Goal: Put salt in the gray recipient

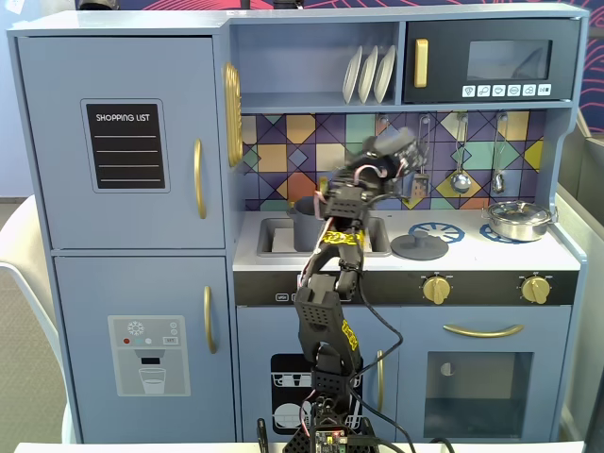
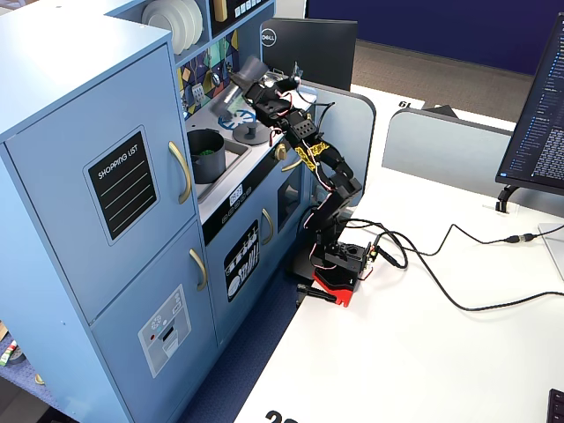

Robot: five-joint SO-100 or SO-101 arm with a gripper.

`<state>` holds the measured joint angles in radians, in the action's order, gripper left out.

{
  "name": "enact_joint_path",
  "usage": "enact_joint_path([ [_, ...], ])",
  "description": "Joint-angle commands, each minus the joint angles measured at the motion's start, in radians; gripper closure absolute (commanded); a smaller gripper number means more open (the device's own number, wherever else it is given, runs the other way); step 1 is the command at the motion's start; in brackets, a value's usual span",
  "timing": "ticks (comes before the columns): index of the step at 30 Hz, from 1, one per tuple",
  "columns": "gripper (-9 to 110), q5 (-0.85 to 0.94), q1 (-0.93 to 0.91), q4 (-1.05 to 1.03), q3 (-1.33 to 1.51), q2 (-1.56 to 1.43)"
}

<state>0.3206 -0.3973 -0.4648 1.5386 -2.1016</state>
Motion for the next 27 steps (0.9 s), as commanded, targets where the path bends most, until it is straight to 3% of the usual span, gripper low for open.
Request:
enact_joint_path([
  [1, 101, -0.436, 0.155, -0.063, -0.149, -0.044],
  [9, 101, -1.029, 0.342, -0.179, -0.341, 0.120],
  [21, 101, -1.419, 0.474, -0.071, -0.367, 0.207],
  [27, 101, -1.497, 0.443, -0.445, -0.515, 0.278],
])
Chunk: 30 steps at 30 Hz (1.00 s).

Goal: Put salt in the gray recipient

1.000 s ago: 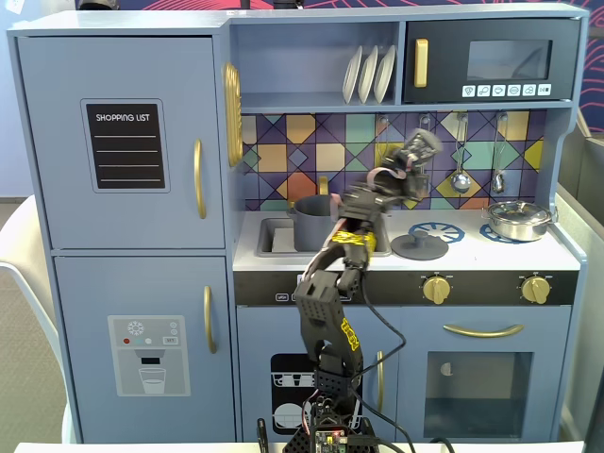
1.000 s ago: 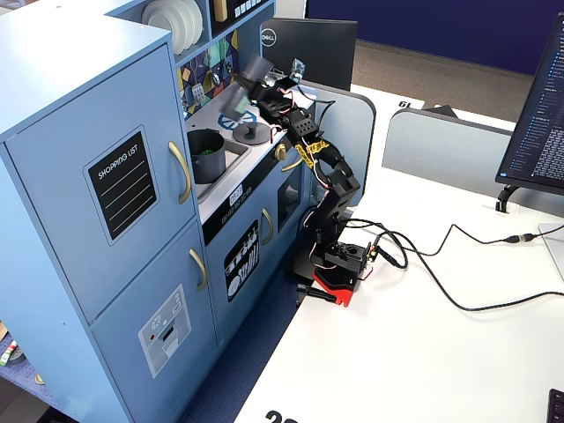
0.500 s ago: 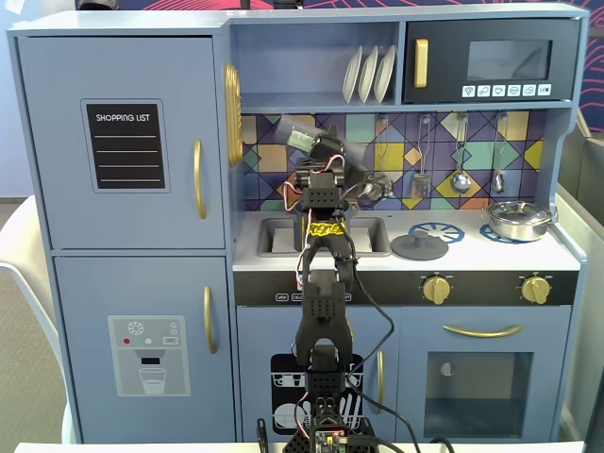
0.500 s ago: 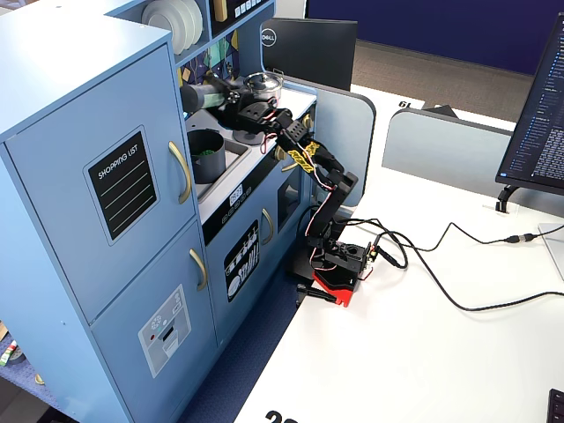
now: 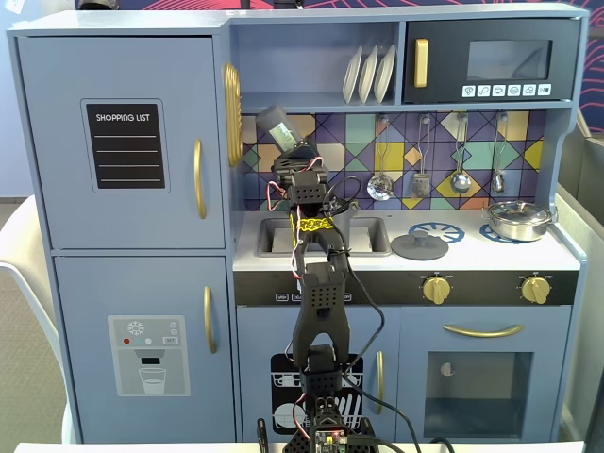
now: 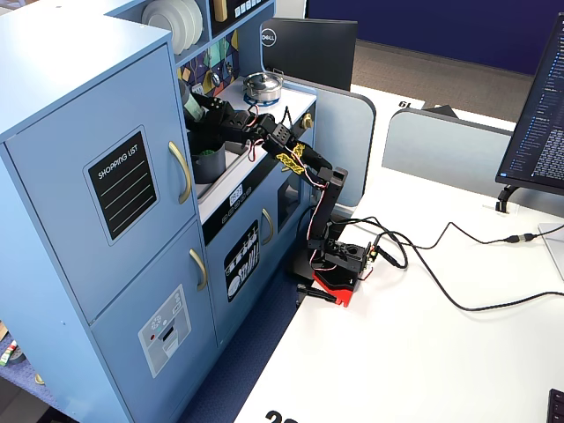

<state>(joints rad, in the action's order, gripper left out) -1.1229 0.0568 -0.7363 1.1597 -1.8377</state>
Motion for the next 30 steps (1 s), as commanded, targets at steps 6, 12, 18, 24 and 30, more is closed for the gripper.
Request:
enact_joint_path([
  [6, 101, -0.031, 0.026, 0.074, -0.067, 0.006],
  [12, 101, -0.023, 0.006, 0.218, -0.135, 0.035],
  [18, 101, -0.117, -0.043, -0.227, -0.152, 0.043],
  [24, 101, -0.081, 0.002, 0.147, -0.035, -0.017],
  [30, 101, -0.034, -0.028, 0.173, -0.127, 0.023],
])
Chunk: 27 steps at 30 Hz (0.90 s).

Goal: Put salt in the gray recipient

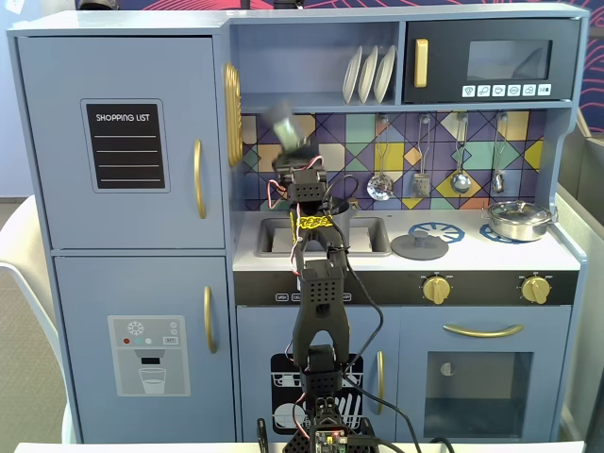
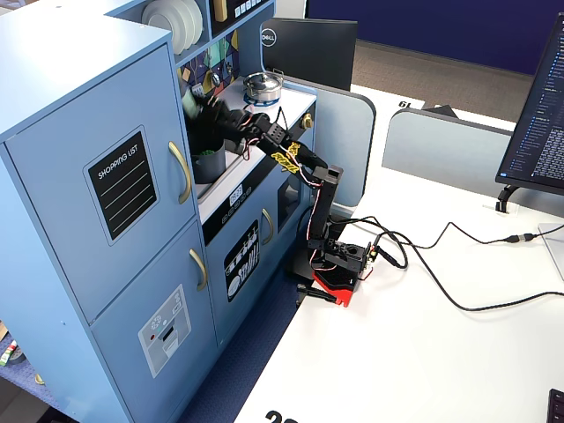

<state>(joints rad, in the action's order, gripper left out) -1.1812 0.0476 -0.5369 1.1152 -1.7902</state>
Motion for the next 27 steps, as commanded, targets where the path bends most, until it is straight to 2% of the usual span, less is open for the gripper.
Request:
enact_joint_path([
  [1, 101, 0.005, -0.028, -0.114, -0.081, -0.028],
  [4, 101, -0.041, -0.044, -0.368, -0.069, -0.032],
  [6, 101, -0.046, -0.040, -0.402, -0.029, -0.043],
  [8, 101, -0.012, -0.018, -0.285, 0.025, -0.063],
  [10, 101, 0.089, 0.002, -0.083, 0.058, -0.077],
  [12, 101, 0.313, 0.021, 0.063, 0.049, -0.075],
  [14, 101, 0.611, 0.009, 0.106, 0.035, -0.080],
  [22, 101, 2.062, -0.287, 0.155, 0.095, -0.149],
  [24, 101, 2.306, -0.388, 0.196, 0.094, -0.150],
  [27, 101, 2.549, -0.522, 0.193, 0.087, -0.156],
])
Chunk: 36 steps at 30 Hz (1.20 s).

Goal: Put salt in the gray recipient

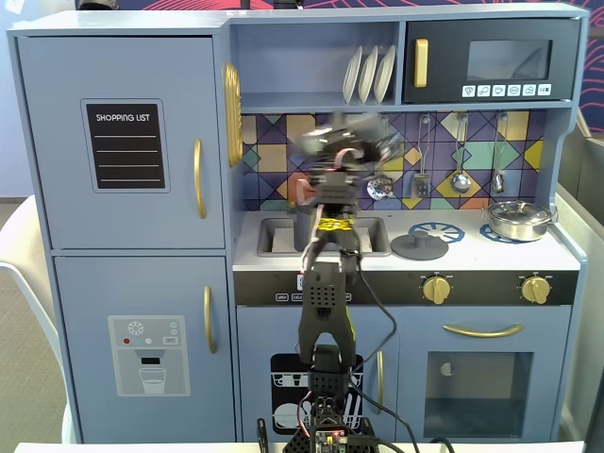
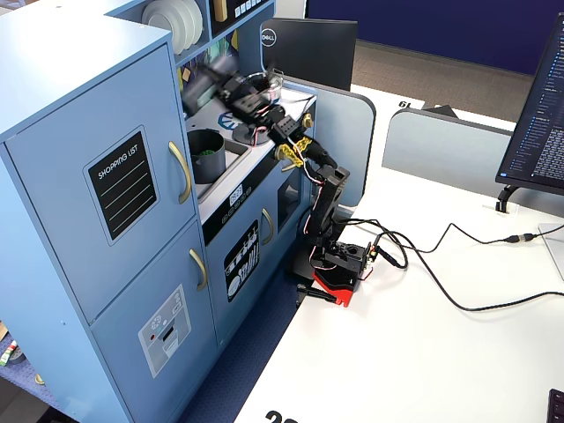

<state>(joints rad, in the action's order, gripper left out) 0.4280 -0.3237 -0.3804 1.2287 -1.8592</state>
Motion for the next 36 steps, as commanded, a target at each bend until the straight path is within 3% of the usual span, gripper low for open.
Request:
enact_joint_path([
  [1, 101, 1.009, -0.195, 0.020, -0.021, -0.091],
  [6, 101, 1.144, -0.373, -0.002, 0.067, -0.107],
  [15, 101, 1.193, -0.561, 0.227, 0.359, -0.112],
  [23, 101, 1.109, -0.594, 0.390, 0.506, -0.081],
  [36, 101, 1.034, -0.589, 0.520, 0.439, 0.104],
])
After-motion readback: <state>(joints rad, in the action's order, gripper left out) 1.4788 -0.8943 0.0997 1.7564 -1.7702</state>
